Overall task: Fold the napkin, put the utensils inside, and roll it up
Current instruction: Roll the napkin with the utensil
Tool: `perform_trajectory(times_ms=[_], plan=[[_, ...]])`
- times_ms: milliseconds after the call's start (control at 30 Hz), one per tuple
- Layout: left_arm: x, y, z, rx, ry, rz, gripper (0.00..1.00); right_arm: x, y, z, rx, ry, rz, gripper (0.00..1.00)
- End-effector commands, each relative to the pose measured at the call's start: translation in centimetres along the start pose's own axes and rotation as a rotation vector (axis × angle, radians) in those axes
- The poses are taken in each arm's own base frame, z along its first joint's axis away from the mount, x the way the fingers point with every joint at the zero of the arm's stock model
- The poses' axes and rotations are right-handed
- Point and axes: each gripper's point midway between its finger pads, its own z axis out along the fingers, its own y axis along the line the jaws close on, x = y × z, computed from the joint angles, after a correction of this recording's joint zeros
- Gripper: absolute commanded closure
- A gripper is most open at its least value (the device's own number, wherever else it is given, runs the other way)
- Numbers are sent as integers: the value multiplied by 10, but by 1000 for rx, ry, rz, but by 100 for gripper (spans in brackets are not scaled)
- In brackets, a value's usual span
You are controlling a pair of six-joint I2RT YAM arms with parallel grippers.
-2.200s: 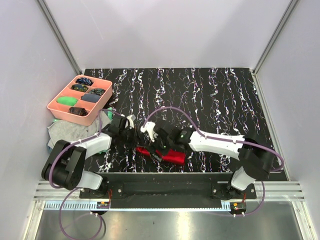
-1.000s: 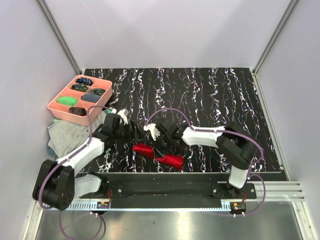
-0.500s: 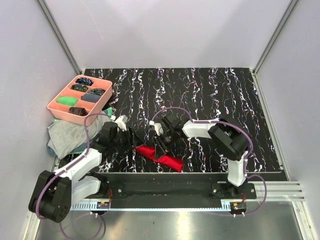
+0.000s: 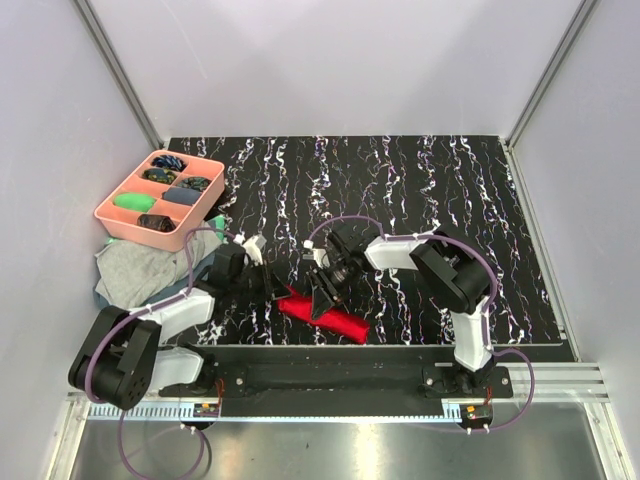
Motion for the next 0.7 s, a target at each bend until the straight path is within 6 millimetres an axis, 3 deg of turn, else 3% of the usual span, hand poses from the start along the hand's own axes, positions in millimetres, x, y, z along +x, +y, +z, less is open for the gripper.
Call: perform_trajectory(times_ms=[0, 133, 400, 533, 600, 633, 667], plan=[[0, -1, 6, 13, 16, 8, 92, 2, -25, -5, 102, -1, 46, 50], [2, 8, 9, -31, 35, -5, 99, -7, -19, -20, 160, -24, 8, 34], [-2, 7, 12, -36, 50, 1, 100, -22, -9, -52, 289, -61, -80, 23], [0, 9, 14, -45, 64, -5, 100, -37, 4, -74, 411, -164, -236, 12], [-1, 10, 16, -47, 67, -7, 100, -33, 3, -75, 484, -175, -325, 8], [-1, 10, 17, -50, 72, -10, 100, -45, 5, -85, 571, -242, -386, 7], [-1, 11, 17, -51, 74, -13, 100, -44, 12, -79, 593, -253, -435, 6]])
